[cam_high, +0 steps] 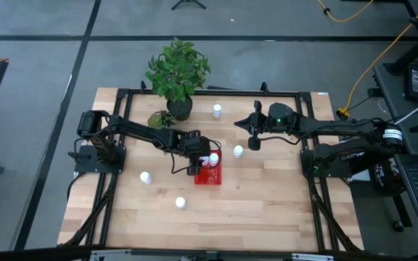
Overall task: Pick and place pill bottles into a basket
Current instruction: Put the white medicine bottle into the red bin
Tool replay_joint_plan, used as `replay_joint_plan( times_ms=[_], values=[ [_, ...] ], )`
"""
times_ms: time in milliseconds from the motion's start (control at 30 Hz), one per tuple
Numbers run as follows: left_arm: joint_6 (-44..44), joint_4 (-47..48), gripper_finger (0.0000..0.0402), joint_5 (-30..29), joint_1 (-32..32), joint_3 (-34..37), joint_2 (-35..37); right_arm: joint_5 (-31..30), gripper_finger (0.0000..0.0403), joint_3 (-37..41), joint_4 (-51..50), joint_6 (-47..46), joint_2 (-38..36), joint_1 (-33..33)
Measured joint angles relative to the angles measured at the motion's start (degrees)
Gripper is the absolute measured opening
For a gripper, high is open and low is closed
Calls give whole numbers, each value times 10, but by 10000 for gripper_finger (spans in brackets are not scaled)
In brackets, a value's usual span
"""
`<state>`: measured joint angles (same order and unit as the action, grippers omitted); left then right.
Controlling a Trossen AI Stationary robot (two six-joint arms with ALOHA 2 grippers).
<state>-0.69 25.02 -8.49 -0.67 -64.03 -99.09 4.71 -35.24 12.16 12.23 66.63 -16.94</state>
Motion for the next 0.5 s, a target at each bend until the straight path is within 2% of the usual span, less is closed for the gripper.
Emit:
replay_joint_plan(
  times_ms=[500],
  values=[
    [23, 17, 212, 5, -19, -20, 16, 0, 7, 0, -10, 0, 0, 0]
  ],
)
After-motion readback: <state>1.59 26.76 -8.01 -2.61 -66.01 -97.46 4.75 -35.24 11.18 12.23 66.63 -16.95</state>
